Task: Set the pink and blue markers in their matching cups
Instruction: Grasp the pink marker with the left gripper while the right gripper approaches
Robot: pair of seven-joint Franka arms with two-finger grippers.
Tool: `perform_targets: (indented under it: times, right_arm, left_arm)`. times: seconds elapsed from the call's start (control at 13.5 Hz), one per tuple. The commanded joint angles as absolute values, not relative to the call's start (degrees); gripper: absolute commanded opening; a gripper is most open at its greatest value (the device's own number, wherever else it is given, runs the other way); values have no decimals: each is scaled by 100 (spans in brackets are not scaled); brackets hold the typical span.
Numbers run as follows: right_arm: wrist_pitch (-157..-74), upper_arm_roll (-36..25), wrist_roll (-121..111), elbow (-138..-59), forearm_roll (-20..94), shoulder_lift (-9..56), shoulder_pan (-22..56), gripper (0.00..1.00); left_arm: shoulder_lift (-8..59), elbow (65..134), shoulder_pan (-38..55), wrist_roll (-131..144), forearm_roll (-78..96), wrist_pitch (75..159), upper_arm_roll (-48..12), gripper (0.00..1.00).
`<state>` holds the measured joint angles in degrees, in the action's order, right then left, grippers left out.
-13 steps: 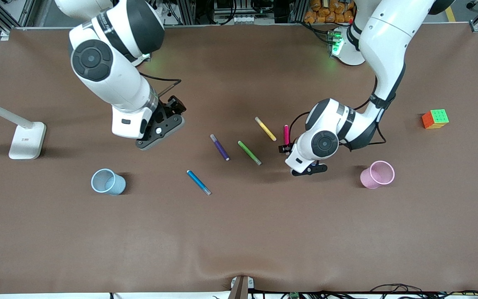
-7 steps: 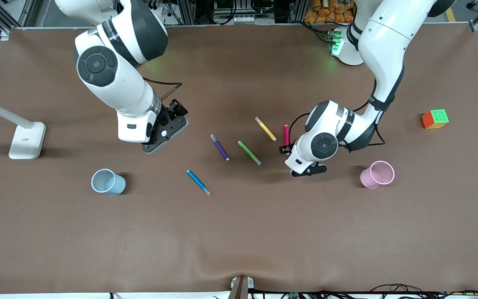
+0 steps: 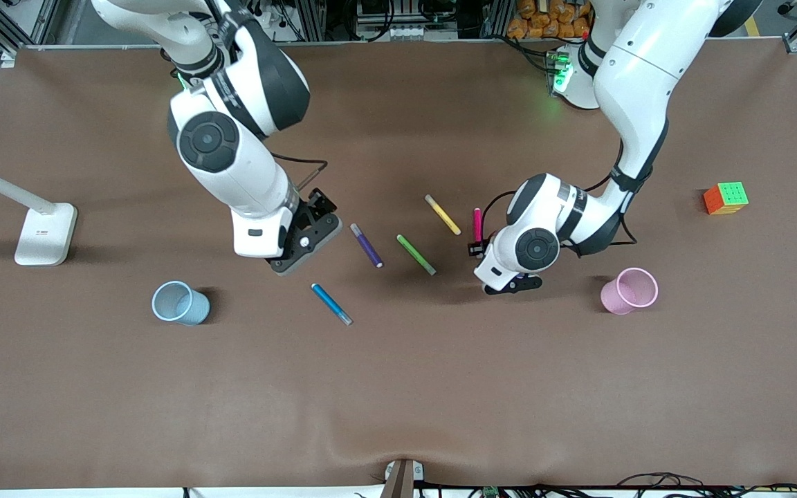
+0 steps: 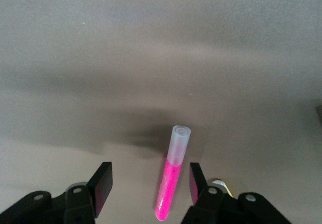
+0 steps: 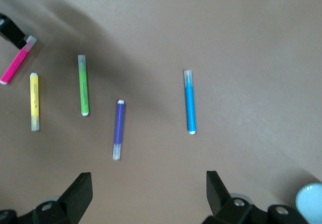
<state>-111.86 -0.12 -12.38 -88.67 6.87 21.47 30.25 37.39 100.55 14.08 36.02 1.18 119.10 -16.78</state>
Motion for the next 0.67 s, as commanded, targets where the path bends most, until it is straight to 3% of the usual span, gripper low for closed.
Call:
perform_targets:
  times: [0.0,0.59]
  right_arm:
    - [-11425,-70,-1301,-8675,738,2442,3111,100]
    - [-12278,-79,-1327,-8079,668,3584,3252,100]
  left_arm:
    - [3884,9906,1441,3559,167,11927,-1688,57]
    - [4078,9747,1564,3559,167,11927,-1688,54]
